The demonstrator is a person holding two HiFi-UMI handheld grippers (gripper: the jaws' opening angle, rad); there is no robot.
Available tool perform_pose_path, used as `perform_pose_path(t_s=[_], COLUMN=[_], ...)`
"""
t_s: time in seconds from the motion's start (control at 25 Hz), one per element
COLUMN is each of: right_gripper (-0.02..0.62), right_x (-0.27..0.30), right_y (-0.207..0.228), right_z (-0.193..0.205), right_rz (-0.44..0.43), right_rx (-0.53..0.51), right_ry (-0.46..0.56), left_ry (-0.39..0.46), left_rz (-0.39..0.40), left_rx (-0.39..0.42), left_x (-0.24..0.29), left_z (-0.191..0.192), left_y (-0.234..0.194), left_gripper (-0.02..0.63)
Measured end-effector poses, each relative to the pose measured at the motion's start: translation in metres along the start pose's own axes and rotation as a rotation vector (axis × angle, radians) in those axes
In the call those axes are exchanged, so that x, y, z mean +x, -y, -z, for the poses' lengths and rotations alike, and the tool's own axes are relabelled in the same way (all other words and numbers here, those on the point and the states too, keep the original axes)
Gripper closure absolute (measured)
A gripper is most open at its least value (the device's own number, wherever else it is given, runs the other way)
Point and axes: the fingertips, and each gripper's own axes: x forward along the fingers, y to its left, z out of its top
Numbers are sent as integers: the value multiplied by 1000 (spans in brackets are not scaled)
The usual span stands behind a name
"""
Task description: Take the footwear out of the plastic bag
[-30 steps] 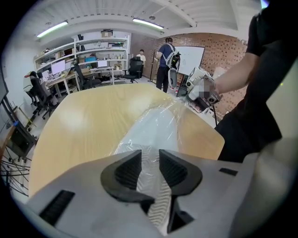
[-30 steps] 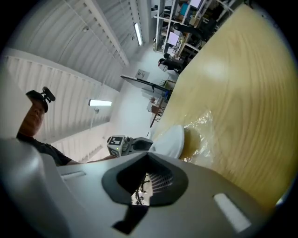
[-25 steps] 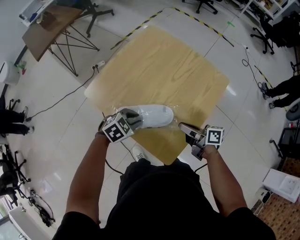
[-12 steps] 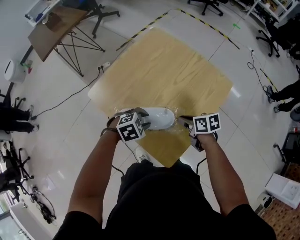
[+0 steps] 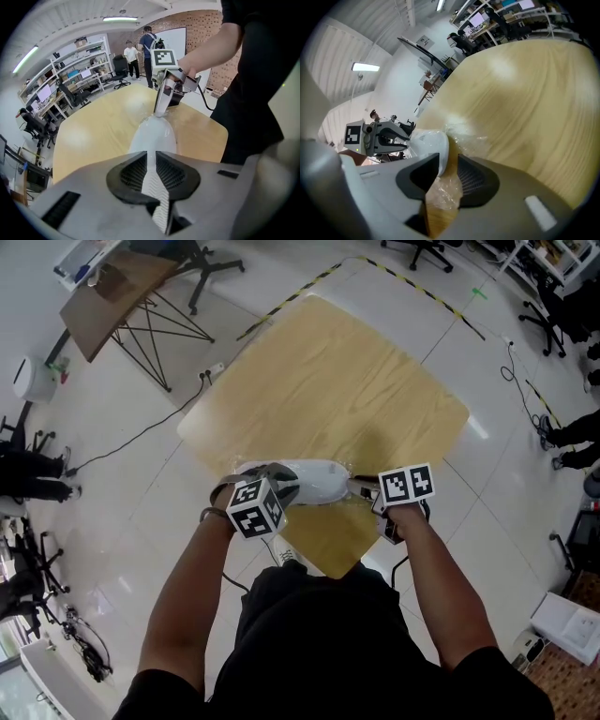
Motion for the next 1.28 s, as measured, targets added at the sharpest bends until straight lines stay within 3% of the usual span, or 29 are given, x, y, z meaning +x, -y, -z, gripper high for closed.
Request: perform_pose_path(t_s=[0.24,0.68,0.8,1.28], right_gripper=[482,500,541,551], right_x=[-13,11,8,-24], right_y=[1,-11,-14,1], right_z=[-6,5,4,-1], right_rz=[-4,-34,-32,9], right_rx=[28,30,8,22], right_ry=[55,-2,29,112], left_ry=[34,33,22,4], left_rz=[-20,-24,-35,-66], left_rx=[-6,10,14,25], left_x=[-10,-11,-10,-5], left_z=[1,1,2,5], left_y=[-4,-3,-3,-9], left_gripper=[549,549,549,566])
